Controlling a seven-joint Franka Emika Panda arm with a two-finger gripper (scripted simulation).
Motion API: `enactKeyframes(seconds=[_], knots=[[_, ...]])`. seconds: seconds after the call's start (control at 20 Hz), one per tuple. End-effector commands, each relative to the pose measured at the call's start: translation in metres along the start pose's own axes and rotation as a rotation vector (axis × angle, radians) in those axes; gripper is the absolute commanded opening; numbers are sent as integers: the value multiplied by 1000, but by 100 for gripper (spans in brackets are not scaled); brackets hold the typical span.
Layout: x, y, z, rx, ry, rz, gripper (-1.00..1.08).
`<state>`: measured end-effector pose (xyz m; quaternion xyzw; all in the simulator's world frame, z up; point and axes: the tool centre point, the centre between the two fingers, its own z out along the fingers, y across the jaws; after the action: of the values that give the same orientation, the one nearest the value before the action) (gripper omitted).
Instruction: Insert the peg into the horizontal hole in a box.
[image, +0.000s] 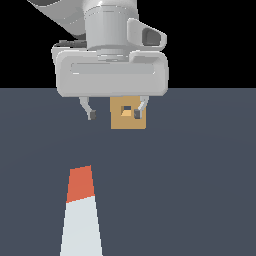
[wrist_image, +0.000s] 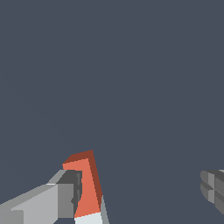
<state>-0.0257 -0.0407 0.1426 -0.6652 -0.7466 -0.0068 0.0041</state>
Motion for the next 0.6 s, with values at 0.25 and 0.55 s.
enactKeyframes(seconds=[0.25,0.55], knots=[[-57,-24,27,3,-6,-85,100],[-102,-38,47,5,-10,-150,100]])
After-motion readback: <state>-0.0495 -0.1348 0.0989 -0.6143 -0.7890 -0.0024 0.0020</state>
